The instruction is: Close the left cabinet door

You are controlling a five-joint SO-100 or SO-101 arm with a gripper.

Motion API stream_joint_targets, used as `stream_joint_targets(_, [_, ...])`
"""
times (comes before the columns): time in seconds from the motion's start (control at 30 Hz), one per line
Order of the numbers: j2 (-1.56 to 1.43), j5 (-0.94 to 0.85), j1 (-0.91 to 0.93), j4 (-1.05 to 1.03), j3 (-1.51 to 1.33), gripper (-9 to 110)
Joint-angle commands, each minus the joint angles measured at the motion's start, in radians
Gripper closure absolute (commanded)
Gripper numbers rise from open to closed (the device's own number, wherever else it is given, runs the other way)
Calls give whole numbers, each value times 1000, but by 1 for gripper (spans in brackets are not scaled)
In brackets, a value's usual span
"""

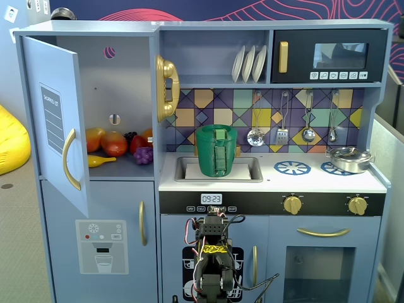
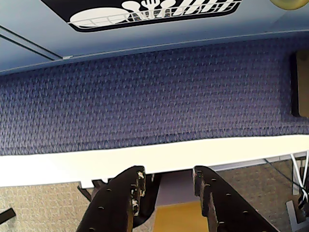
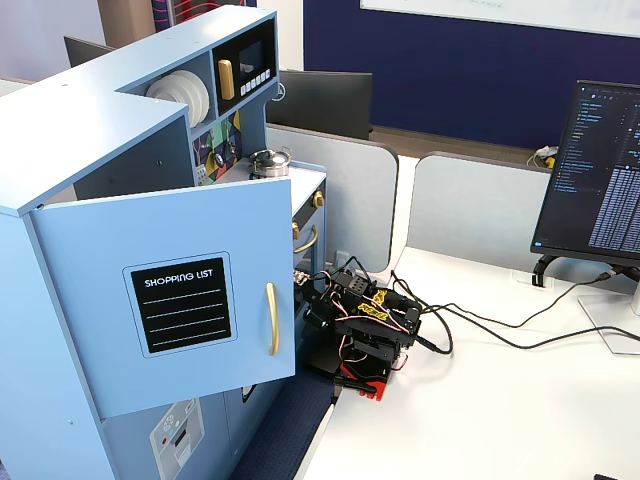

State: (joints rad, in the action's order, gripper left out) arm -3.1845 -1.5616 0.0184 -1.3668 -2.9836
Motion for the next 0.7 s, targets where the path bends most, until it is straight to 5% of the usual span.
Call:
stream_joint_targets(0.0, [6, 61, 5, -164, -14, 101])
stream_joint_targets(0.43, [8, 17, -66, -155, -12, 101])
stream_joint_targets(0.67, [92, 95, -792, 150, 206, 102])
